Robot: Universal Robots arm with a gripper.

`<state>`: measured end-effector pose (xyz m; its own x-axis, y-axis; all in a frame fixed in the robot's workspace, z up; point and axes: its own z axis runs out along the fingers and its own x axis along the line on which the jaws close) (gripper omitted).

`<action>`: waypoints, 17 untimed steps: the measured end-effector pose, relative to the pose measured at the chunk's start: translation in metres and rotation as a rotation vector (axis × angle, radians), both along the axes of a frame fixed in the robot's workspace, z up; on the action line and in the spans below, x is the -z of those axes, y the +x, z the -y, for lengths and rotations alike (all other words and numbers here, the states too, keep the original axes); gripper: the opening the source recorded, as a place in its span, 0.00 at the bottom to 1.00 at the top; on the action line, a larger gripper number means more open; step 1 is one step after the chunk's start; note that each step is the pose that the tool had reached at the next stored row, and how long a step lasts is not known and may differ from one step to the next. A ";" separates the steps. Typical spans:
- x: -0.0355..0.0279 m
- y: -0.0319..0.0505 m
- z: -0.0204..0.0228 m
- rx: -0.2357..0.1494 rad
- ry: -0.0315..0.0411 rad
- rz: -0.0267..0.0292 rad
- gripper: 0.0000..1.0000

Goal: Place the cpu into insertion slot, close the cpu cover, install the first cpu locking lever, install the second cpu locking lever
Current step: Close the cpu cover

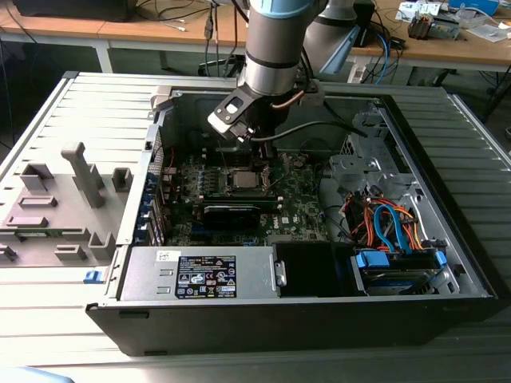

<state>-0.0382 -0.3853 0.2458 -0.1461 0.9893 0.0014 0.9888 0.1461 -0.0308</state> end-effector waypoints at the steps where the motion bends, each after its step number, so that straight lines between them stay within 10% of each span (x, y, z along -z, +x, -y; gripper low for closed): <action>1: -0.0028 0.0003 0.0002 0.000 0.0002 0.0001 0.11; 5: -0.0146 0.0079 0.0014 0.000 0.0001 -0.0033 0.11; 17: -0.0197 0.0532 0.0024 0.000 0.0003 -0.0363 0.11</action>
